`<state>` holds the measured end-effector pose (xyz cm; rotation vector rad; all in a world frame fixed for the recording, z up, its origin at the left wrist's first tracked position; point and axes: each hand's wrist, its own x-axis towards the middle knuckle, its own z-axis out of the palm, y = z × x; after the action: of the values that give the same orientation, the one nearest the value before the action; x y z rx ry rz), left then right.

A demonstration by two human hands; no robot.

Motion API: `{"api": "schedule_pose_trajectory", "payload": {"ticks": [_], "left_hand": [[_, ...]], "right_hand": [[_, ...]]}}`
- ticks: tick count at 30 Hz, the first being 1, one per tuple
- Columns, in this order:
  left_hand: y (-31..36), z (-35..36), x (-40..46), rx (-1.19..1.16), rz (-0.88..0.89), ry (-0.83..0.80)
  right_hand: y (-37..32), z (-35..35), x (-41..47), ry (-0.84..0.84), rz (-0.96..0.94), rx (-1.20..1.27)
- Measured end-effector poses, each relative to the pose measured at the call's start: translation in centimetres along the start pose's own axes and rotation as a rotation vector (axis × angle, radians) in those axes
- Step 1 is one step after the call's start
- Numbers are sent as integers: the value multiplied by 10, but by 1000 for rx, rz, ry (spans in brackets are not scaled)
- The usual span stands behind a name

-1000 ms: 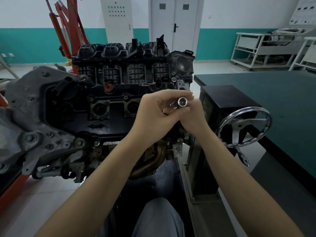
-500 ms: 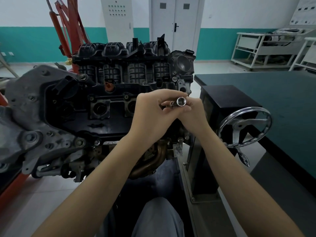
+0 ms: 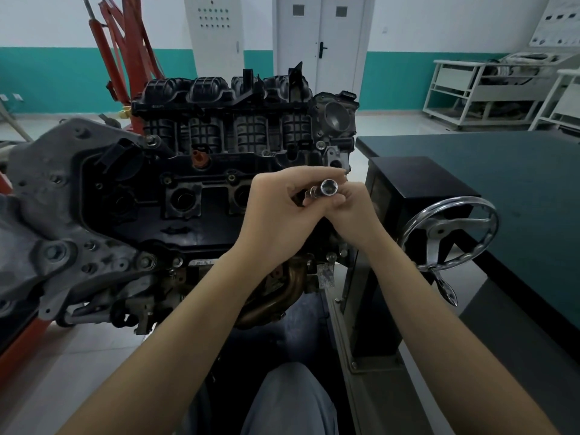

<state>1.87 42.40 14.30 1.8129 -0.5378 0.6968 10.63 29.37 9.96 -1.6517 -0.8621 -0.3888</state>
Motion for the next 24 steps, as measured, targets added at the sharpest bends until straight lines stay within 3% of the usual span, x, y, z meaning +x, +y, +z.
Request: {"api": "schedule_pose_trajectory", "payload": {"ticks": [3,8,14,19,24], "left_hand": [[-1,-3,0,-58,6,-82],[0,-3,0,12,5,48],[0,-6,2,-49,11,-108],[-2,-5,3,80,65,37],[-2,-7,1,-97,14,-68]], "right_hand": [[2,0,2,34,0,7],[4,0,3,52,-28,-20],[4,1,2,9,-1,-15],[3,2,4,29,-17,23],[2,2,0,-21,30,23]]}}
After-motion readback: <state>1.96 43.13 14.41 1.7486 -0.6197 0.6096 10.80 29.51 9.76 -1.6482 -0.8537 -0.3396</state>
